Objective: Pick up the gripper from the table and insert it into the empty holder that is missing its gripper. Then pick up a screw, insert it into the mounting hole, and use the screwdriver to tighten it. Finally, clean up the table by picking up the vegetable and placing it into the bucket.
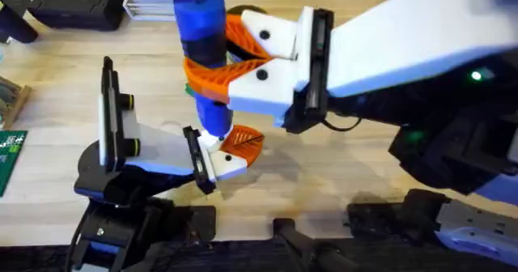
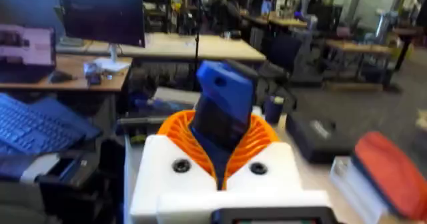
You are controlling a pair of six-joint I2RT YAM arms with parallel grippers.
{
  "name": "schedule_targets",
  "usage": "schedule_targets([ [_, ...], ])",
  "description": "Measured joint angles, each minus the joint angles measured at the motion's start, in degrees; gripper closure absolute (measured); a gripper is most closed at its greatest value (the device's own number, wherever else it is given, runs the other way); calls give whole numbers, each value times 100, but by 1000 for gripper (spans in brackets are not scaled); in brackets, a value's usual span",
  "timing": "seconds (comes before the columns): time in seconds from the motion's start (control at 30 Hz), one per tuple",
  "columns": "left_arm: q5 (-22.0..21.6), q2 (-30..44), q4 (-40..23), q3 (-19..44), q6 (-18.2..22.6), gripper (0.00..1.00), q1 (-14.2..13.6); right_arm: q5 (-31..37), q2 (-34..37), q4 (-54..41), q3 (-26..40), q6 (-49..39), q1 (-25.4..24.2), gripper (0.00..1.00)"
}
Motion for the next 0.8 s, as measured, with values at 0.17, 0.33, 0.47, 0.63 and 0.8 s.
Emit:
schedule_targets([
  [0.17, 3, 1, -14, 0, -5, 995, 0, 10, -43, 1430, -23, 2, -13, 973],
  [0.33, 1, 1, -14, 0, -5, 995, 0, 5, -140, 963, 5, 4, -20, 973],
  [0.47, 1, 1, -14, 0, -5, 995, 0, 5, -51, 748, 5, -34, -49, 973],
  [0.63, 1, 1, -14, 0, -5, 995, 0, 168, -58, 102, 5, -436, -356, 973],
  [0.8, 1, 1, -14, 0, -5, 995, 0, 979, -56, -1275, 7, -1546, -1038, 973],
])
